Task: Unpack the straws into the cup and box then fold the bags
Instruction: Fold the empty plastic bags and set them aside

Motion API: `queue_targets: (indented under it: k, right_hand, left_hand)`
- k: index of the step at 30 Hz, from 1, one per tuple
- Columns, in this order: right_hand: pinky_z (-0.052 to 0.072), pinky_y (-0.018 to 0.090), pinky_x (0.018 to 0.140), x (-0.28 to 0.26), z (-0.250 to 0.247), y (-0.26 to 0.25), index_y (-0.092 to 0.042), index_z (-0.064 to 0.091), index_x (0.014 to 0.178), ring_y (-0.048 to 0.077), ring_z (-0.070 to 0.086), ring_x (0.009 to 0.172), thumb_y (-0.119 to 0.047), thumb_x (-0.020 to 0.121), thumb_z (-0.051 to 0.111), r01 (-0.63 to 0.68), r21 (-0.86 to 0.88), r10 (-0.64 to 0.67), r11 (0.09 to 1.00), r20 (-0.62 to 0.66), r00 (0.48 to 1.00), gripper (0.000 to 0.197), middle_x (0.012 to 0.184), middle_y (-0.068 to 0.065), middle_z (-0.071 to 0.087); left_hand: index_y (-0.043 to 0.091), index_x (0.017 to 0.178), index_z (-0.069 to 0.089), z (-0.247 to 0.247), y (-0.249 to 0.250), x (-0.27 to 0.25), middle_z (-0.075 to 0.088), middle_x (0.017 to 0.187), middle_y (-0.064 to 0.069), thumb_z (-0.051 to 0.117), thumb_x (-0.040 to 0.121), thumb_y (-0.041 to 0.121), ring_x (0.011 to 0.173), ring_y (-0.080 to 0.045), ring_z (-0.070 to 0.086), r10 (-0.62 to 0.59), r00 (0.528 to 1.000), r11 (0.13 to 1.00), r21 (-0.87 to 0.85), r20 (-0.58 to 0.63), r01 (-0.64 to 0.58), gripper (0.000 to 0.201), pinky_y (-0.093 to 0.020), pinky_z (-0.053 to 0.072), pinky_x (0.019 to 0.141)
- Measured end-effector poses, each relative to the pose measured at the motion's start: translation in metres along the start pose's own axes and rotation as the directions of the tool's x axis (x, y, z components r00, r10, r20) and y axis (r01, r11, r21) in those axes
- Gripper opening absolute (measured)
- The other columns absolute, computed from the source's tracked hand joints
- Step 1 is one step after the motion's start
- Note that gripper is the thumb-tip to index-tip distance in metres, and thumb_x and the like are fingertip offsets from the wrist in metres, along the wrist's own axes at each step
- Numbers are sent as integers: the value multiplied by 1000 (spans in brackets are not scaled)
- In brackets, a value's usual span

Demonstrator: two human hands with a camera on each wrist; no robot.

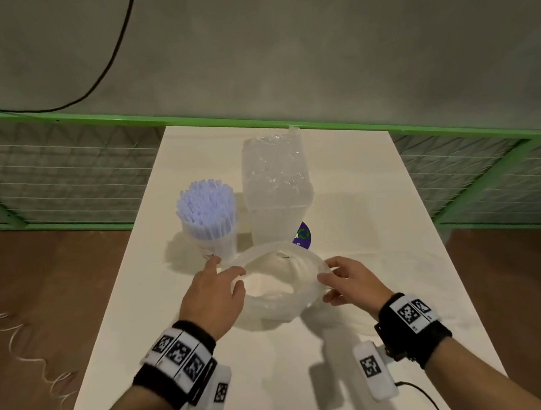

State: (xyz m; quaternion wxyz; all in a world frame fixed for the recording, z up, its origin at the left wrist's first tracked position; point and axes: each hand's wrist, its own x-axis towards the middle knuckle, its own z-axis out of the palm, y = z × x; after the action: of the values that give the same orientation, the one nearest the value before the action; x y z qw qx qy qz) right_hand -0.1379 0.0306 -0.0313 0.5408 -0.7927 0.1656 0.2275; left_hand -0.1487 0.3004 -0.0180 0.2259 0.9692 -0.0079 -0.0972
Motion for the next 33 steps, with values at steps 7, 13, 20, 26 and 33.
queue_targets:
  k: [7,13,20,26,33]
  right_hand:
    - [42,25,56,-3,6,-22,-20,53,60,11,47,51,2,72,65,272,-180,-305,945,-187,934,27,59,-7,51]
    - [33,23,52,-31,-10,-76,-22,46,54,13,33,50,11,67,55,381,-188,-417,905,-230,879,36,52,-6,35]
    - [38,26,48,-59,-3,-122,-2,58,77,18,42,46,10,82,65,524,208,-536,826,1,844,15,59,8,42]
    - [46,27,81,-35,-57,-83,-29,67,101,11,58,89,-25,89,67,462,-219,-510,860,-301,806,13,108,-3,63]
    - [46,21,57,-24,-68,-63,-7,69,106,10,54,60,-5,93,61,334,263,-309,905,-135,942,15,73,1,65]
  left_hand:
    - [36,66,58,-9,-8,24,53,95,-4,64,79,1,73,-14,55,-45,998,976,-211,42,53,38,-11,33,60]
    - [35,89,69,-53,12,-2,47,141,-2,64,73,10,134,-29,39,334,935,942,8,-119,-336,30,-44,32,106]
    - [22,117,63,-62,74,-7,59,124,6,61,89,48,106,-19,62,590,805,807,16,-67,-590,38,-35,51,87]
    - [10,84,69,-73,55,12,59,69,18,68,92,15,67,3,56,496,793,722,-340,-354,-603,9,-11,43,65]
    - [37,88,74,-83,53,17,77,96,15,70,89,3,96,-3,72,368,902,659,-621,-227,-425,34,-25,57,88]
